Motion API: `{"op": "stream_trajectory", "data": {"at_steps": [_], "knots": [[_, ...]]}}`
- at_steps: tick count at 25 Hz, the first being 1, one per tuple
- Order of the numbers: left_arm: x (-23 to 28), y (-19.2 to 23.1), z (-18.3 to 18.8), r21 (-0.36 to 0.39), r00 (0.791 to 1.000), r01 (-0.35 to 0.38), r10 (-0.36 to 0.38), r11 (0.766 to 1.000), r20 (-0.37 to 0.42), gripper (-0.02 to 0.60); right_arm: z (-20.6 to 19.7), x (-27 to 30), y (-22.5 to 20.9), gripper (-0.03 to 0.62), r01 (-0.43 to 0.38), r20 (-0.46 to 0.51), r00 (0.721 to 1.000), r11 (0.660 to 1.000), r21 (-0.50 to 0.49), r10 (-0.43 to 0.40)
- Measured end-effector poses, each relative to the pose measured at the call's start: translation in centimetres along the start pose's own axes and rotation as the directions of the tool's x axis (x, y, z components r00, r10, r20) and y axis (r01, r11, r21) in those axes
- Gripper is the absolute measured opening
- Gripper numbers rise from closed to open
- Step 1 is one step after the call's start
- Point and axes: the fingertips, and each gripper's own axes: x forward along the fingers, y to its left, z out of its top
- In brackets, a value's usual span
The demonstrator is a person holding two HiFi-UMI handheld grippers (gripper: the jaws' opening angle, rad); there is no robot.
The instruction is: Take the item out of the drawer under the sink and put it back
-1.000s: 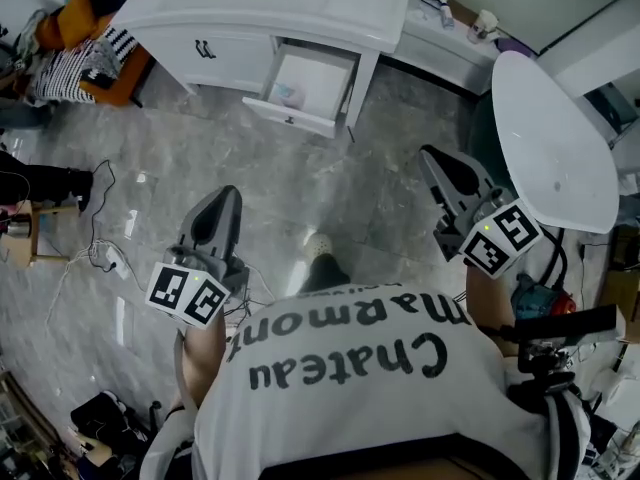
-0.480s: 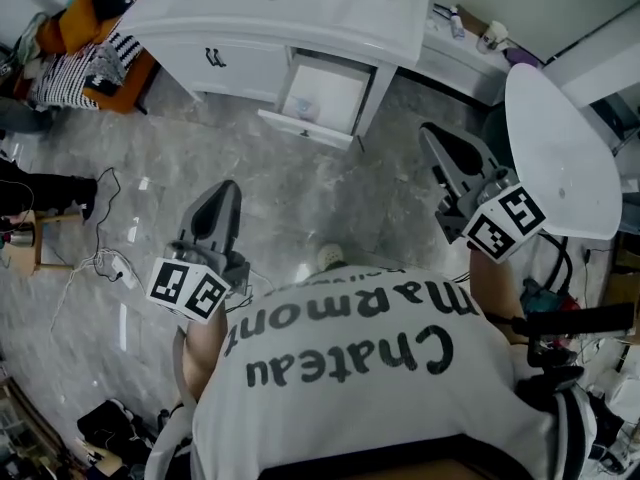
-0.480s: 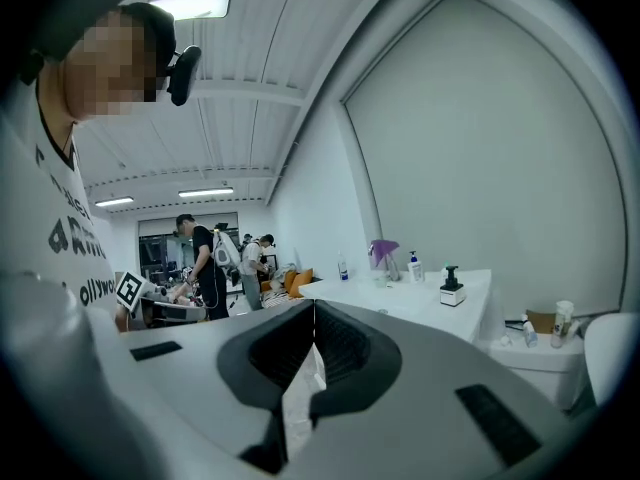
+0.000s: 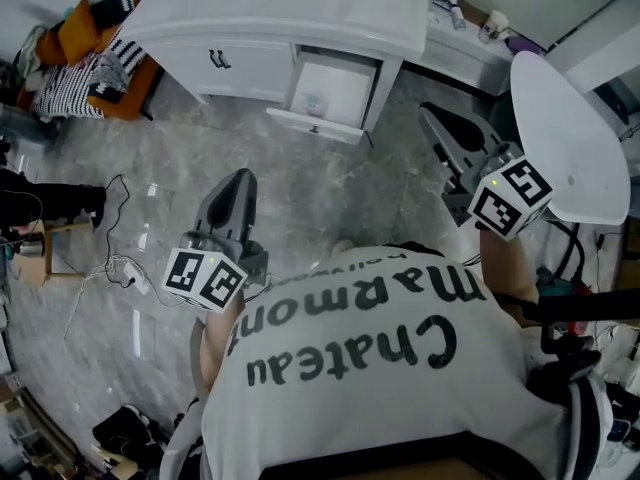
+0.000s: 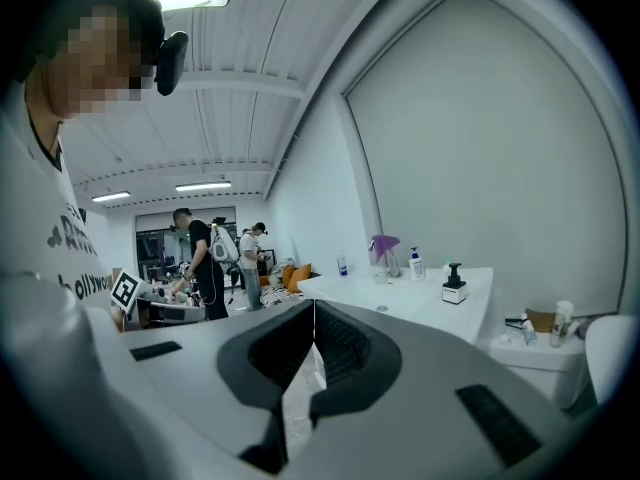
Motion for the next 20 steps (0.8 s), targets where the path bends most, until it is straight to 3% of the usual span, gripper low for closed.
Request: {"op": "stream_trajectory", "data": {"at_steps": [4, 9, 12, 16, 20], "knots": [[-0.8, -0.1, -1.1, 0.022, 1.000, 0.003, -0.002, 1.000, -0.031, 0.009, 0.3, 0.9, 0.8, 0.012, -0.021, 0.003, 1.000, 1.000, -0.001, 0.021], [-0.4, -0.2, -1.7, 0.038, 0.999, 0.008, -0.006, 0.999, -0.047, 0.009, -0.1, 0.2, -0.2, 0.012, 0.018, -0.008, 1.000, 1.000, 0.014, -0.018], [-0.3, -0.1, -1.8, 0.025, 0.999, 0.011, -0.010, 1.000, -0.051, 0.009, -0.1, -0.1, -0.7, 0.012, 0.034, 0.010, 0.999, 0.997, 0.066, -0.035], [-0.5, 0.4, -2.0, 0.000, 0.998, -0.004, 0.004, 1.000, -0.061, 0.009, -0.3, -0.1, -0.4, 0.012, 0.033, 0.009, 0.999, 0.998, 0.056, -0.034], [-0.8, 0.6, -1.3, 0.036, 0.998, -0.013, 0.015, 0.999, -0.054, 0.009, -1.0, -0.7, -0.4, 0.012, 0.035, -0.003, 0.999, 0.997, 0.062, -0.034]]}}
